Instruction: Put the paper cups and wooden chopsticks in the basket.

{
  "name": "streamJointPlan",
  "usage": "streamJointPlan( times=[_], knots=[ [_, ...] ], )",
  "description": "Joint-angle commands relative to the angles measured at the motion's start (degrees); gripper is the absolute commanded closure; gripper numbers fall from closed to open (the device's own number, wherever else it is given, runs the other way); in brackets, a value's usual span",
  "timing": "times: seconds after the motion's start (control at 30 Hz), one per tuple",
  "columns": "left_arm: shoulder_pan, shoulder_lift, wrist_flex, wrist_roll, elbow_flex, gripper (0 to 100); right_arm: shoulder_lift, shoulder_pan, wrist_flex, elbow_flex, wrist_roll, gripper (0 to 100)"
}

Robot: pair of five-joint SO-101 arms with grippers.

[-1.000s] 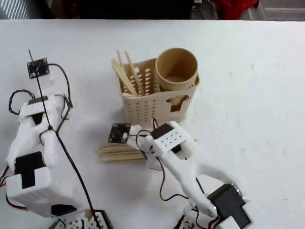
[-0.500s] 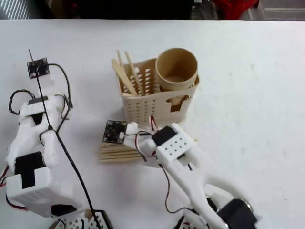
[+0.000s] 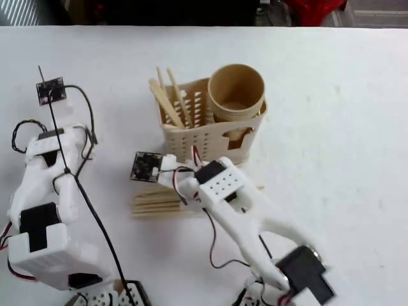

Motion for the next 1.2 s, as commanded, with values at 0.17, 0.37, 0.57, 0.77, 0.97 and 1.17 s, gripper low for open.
streamJointPlan(
  times=[0.17,0.37,0.57,0.77,0.97,1.17],
  knots=[
    [0.7,-0.3,-1.0,-0.8,-1.5,85,5.8,1.5,-3.6,-2.6,0.0,86.8],
    [0.7,-0.3,-1.0,-0.8,-1.5,85,5.8,4.1,-3.9,-2.5,-0.3,98.0],
    [0.7,-0.3,-1.0,-0.8,-1.5,85,5.7,4.1,-3.1,-2.5,-0.4,98.2],
    [0.7,-0.3,-1.0,-0.8,-1.5,85,-1.7,4.0,2.1,-2.3,-2.2,98.2],
    [0.7,-0.3,-1.0,-0.8,-1.4,85,-10.6,3.6,4.1,1.4,-3.5,98.2],
    [0.7,-0.3,-1.0,-0.8,-1.4,85,-16.2,2.8,4.1,5.5,-3.4,98.2]
  ],
)
